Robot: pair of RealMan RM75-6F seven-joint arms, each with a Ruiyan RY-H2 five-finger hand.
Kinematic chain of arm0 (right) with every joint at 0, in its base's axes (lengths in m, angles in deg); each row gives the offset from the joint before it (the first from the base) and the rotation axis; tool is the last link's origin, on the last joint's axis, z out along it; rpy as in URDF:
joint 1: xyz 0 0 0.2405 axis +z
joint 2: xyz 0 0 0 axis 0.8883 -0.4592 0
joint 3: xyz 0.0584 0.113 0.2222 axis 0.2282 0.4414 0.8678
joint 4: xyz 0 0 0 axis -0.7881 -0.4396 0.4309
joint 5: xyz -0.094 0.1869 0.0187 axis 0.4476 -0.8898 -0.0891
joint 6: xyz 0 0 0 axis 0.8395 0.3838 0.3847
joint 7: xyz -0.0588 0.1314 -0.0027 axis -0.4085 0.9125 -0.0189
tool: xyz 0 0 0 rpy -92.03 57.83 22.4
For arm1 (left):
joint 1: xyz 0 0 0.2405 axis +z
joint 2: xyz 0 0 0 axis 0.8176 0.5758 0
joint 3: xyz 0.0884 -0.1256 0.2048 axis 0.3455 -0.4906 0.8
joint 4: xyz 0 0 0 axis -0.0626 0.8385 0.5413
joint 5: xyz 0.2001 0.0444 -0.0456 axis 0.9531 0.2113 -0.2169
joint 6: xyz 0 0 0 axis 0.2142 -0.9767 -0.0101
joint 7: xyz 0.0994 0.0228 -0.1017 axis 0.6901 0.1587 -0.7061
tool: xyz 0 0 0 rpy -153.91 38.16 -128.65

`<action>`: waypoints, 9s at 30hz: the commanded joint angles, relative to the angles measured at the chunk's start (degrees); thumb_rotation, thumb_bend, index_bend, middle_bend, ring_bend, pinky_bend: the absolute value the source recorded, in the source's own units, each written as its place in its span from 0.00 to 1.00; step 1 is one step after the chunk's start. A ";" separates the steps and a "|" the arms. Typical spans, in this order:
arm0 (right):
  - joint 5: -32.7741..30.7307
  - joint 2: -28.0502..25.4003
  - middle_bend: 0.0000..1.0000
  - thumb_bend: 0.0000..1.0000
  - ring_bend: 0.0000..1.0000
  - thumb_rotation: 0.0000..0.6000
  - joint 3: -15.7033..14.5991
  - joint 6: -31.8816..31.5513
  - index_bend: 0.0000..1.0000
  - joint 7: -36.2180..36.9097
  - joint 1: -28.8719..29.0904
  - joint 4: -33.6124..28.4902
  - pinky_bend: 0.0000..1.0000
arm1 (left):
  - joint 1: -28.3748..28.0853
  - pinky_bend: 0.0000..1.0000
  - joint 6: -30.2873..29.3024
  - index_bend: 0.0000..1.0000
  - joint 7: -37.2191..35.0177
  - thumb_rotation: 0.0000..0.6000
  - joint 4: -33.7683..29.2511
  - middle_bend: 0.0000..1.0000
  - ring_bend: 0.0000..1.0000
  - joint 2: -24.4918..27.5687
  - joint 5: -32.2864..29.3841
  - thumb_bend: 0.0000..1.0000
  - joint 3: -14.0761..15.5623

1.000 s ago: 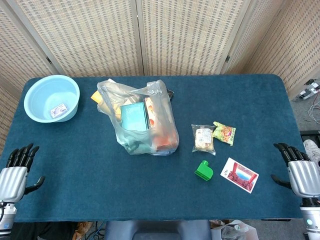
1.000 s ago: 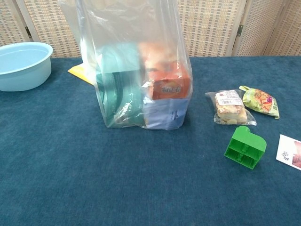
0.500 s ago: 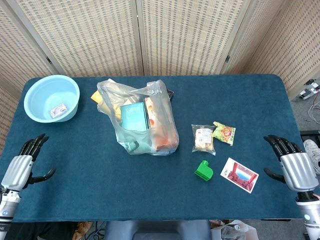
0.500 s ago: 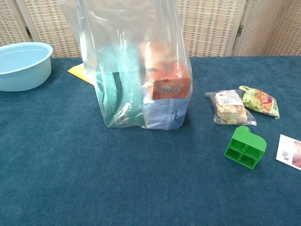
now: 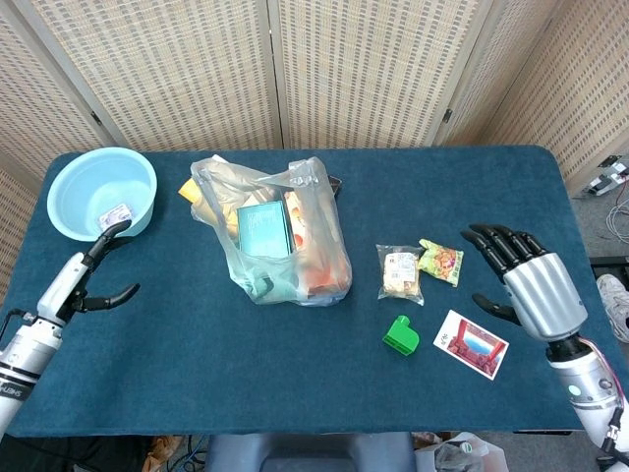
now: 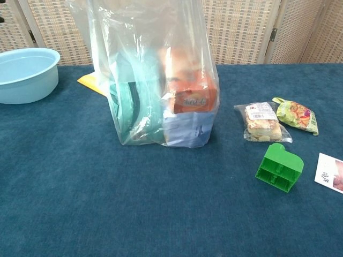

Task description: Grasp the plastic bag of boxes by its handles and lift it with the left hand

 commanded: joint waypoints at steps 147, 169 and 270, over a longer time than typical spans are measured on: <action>-10.41 37.16 0.13 0.00 0.01 1.00 13.24 6.57 0.09 -5.69 52.43 34.78 0.07 | -32.23 0.16 10.25 0.23 -51.69 0.05 9.63 0.27 0.22 -9.54 4.17 0.20 2.51; -9.89 36.83 0.13 0.00 0.01 1.00 12.84 6.00 0.08 -8.17 52.37 32.22 0.07 | -33.04 0.16 10.31 0.20 -58.05 0.12 10.07 0.22 0.22 -11.93 3.67 0.20 1.50; -8.09 12.34 0.21 0.00 0.10 1.00 -16.03 1.23 0.15 -0.73 -2.65 18.15 0.18 | -17.35 1.00 22.63 0.47 -40.74 1.00 -8.88 0.58 0.70 -2.35 -29.15 0.48 -30.56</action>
